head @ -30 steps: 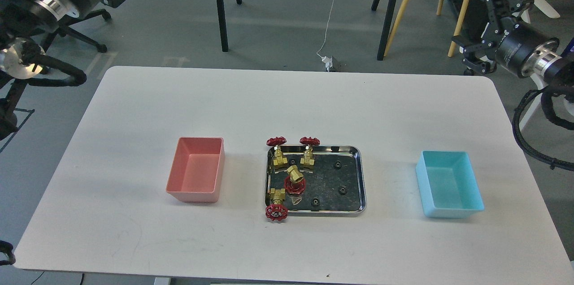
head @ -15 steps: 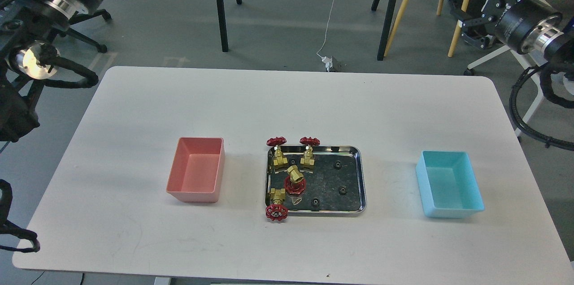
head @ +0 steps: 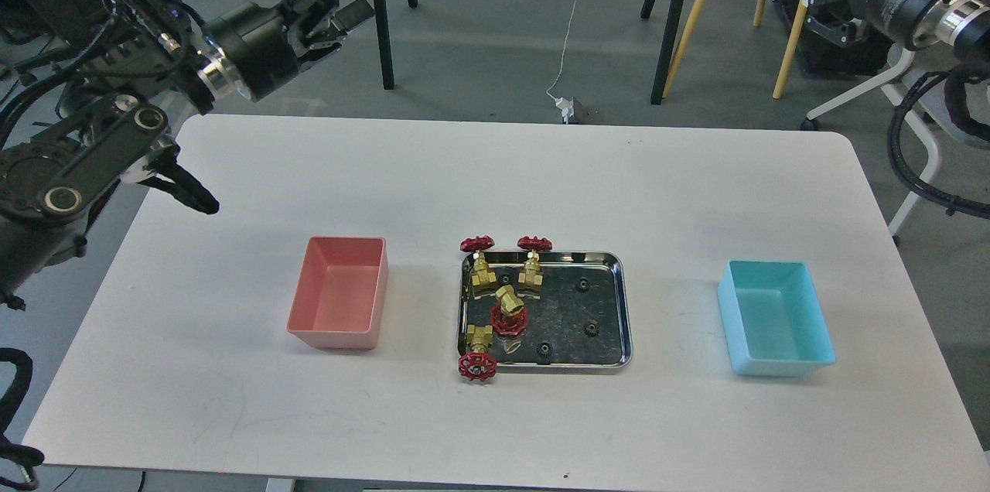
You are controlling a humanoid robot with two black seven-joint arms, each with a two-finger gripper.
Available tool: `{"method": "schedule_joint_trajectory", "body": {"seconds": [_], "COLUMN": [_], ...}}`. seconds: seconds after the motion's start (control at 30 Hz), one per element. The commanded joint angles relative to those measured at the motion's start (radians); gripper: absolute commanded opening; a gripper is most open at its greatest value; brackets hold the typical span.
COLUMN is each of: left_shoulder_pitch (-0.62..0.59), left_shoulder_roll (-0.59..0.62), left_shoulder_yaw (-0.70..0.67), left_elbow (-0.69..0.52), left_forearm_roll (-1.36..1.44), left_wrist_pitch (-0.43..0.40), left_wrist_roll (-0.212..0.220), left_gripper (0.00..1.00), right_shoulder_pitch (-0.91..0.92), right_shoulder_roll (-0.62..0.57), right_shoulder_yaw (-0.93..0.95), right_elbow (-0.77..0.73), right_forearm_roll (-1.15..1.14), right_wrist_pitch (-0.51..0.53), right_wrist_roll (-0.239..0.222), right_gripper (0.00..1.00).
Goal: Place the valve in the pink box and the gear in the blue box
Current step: 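Move the left gripper over the tray toward the brass valves, then grasp a brass valve with red handwheel using the left gripper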
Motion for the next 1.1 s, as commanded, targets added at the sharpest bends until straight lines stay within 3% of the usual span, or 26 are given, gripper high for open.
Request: {"method": "schedule_joint_trajectory", "body": {"seconds": [0.0, 0.17, 0.3, 0.43, 0.7, 1.07], "left_shoulder_pitch": [0.055, 0.107, 0.110, 0.116, 0.158, 0.185], "left_shoulder_roll": [-0.039, -0.053, -0.067, -0.165, -0.306, -0.407], "left_shoulder_yaw": [0.077, 0.290, 0.495, 0.609, 0.618, 0.622], "left_elbow": [-0.017, -0.012, 0.004, 0.075, 0.310, 0.371], "left_forearm_roll": [0.221, 0.396, 0.438, 0.452, 0.550, 0.556], "left_wrist_pitch": [0.214, 0.548, 0.733, 0.733, 0.733, 0.733], "left_wrist_roll": [-0.033, -0.033, -0.033, -0.033, -0.033, -0.033], "left_gripper": [0.96, 0.95, 0.94, 0.94, 0.94, 0.94], "right_shoulder_pitch": [0.042, 0.064, 0.082, 0.090, 0.091, 0.084], "right_shoulder_roll": [0.004, 0.000, -0.005, -0.006, -0.011, -0.005], "right_shoulder_yaw": [-0.046, -0.055, -0.055, -0.057, -0.057, -0.057], "right_elbow": [-0.029, -0.031, -0.034, -0.036, -0.039, -0.052], "right_forearm_roll": [0.000, 0.000, -0.002, -0.003, -0.003, -0.037], "right_wrist_pitch": [0.000, 0.000, 0.000, 0.000, 0.000, 0.000], "right_wrist_roll": [0.001, -0.002, -0.013, -0.015, -0.015, -0.015], "right_gripper": [0.99, 0.99, 0.99, 0.99, 0.99, 0.99]}}
